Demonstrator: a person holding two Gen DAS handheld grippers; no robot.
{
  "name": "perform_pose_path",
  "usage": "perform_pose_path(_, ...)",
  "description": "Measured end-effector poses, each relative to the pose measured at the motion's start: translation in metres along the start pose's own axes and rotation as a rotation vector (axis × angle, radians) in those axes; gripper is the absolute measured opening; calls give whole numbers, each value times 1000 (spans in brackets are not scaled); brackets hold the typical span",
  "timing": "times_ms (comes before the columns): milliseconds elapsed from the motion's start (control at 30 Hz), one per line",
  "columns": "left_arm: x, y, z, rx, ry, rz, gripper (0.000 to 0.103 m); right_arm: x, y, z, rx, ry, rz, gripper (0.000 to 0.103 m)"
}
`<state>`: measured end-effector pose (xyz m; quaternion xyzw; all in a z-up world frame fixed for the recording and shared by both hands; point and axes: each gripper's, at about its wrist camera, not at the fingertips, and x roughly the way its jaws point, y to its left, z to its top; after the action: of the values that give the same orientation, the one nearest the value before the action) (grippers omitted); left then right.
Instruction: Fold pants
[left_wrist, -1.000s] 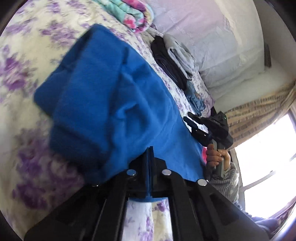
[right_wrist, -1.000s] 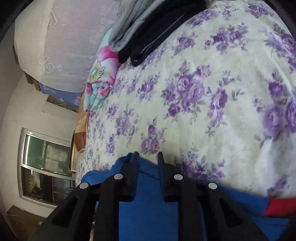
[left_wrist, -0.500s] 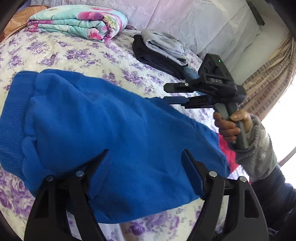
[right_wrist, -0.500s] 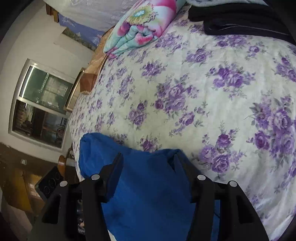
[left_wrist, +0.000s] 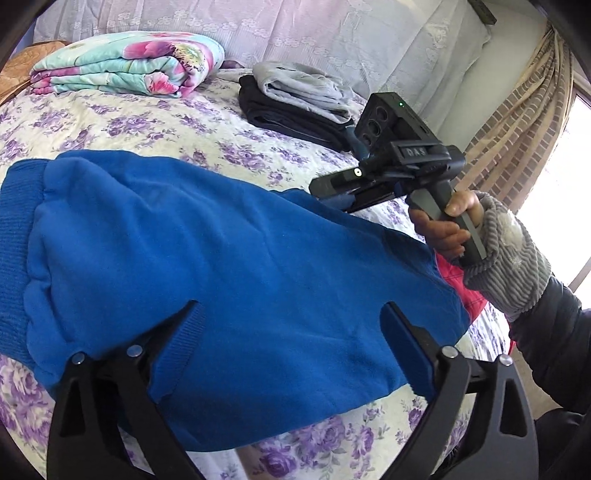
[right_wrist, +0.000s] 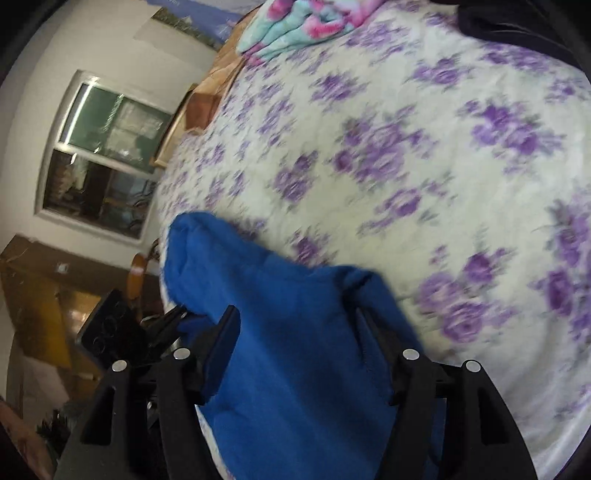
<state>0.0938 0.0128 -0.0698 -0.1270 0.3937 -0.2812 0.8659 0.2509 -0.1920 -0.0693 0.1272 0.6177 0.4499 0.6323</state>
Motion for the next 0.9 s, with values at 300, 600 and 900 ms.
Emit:
perform_pose_path(300,2,-1,2,2,6,7,95,-9,-14,7,118,-222,-64,10)
perform_pose_path(600,-2,-3,7,-25,42,69,94,-4,-55,10,277,-209,40,10)
perform_pose_path(900,-36,5,33,-63,-44,153,95,-78,-11,-27,188,-440,-131,48)
